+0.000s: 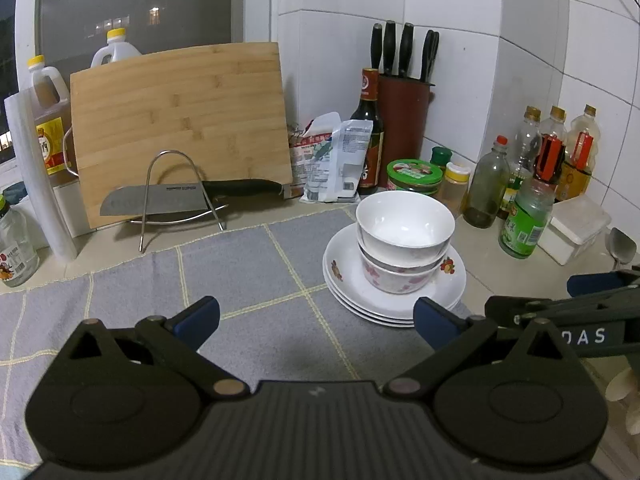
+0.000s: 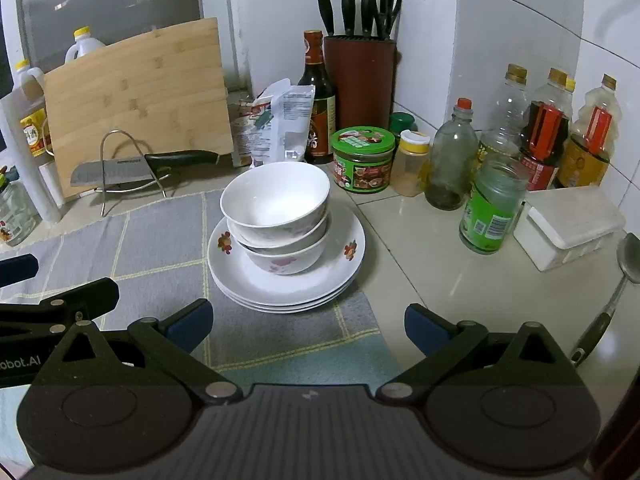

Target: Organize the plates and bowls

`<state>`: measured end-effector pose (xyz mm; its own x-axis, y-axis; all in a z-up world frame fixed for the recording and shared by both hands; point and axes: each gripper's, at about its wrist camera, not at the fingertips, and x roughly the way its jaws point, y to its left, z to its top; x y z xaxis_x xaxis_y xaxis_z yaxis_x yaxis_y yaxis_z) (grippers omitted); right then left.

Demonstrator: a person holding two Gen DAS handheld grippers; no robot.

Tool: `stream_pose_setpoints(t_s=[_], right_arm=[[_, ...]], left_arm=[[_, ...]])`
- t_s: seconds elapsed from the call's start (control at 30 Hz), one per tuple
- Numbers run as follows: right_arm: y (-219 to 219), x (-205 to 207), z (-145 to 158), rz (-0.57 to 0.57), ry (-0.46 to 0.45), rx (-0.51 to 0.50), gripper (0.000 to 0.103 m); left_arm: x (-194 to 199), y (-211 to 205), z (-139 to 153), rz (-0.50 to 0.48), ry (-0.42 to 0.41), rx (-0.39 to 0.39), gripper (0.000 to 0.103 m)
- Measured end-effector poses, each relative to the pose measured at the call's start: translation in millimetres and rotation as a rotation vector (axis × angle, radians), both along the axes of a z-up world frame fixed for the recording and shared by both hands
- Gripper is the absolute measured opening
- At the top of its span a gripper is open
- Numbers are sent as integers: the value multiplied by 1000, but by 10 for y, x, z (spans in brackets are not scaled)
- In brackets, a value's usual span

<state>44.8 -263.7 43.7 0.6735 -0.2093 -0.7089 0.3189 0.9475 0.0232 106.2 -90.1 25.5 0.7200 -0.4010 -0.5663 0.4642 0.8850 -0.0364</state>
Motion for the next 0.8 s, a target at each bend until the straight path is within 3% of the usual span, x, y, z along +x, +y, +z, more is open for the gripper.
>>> stream_pose_setpoints(t_s=[0.8], right_arm=[[19,18,50,-7,-1,-27,103]], left_arm=[[44,2,13,3,14,-14,102]])
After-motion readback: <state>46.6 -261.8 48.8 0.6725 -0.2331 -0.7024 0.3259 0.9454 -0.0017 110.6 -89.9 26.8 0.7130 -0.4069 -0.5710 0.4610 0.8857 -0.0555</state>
